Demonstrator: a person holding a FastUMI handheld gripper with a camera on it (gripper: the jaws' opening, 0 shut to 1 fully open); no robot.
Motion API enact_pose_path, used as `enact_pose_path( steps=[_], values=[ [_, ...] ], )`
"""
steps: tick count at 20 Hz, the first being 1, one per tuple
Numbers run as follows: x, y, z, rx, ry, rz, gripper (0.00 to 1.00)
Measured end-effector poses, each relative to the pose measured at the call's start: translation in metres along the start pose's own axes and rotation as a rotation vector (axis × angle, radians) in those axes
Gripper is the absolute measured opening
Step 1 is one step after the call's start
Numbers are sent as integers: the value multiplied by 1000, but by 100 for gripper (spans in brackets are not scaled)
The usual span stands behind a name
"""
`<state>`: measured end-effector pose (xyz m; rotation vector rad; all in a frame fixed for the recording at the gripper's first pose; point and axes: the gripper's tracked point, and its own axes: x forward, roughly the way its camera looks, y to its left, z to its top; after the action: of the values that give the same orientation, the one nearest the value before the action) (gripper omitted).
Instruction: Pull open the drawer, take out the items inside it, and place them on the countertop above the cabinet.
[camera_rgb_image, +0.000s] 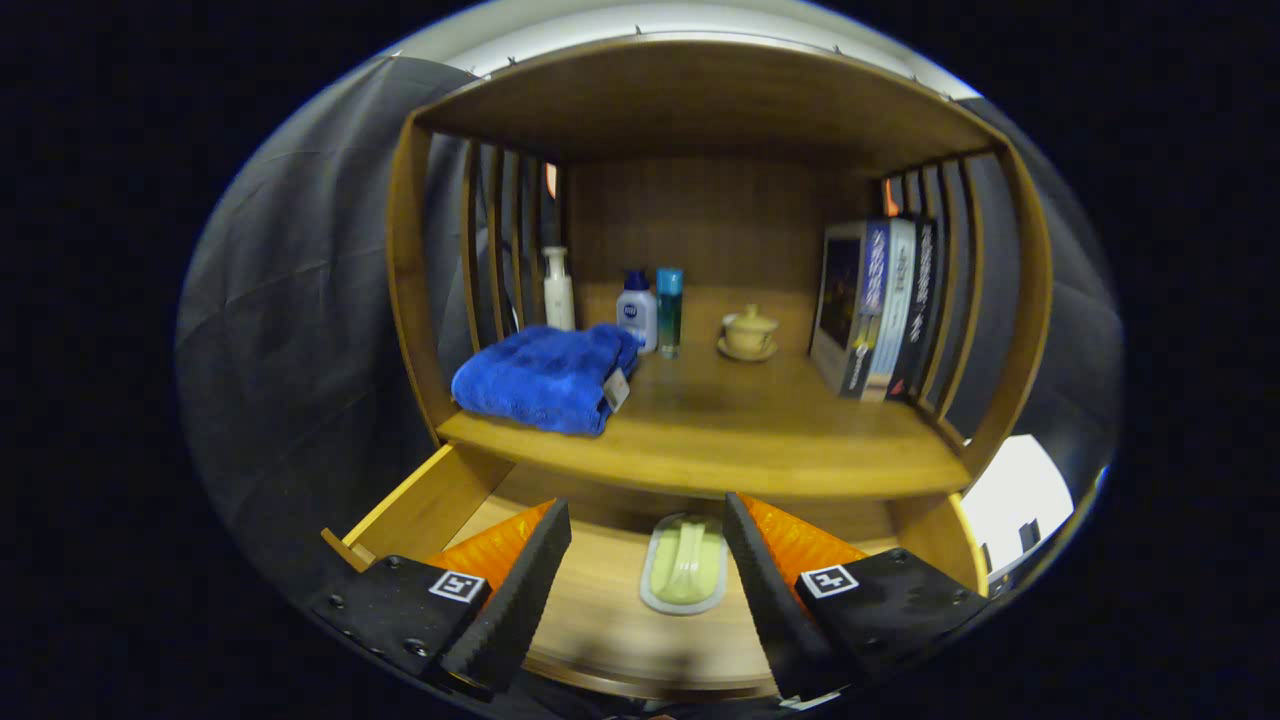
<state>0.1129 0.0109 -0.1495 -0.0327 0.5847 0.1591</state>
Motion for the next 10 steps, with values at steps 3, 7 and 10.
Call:
enact_pose_path(
  steps=[3, 7, 10],
  values=[
    [29, -12, -16, 63, 117, -22, 99],
    [58, -18, -36, 139, 244, -34, 96],
    [75, -28, -51, 148, 299, -67, 94]
  ],
)
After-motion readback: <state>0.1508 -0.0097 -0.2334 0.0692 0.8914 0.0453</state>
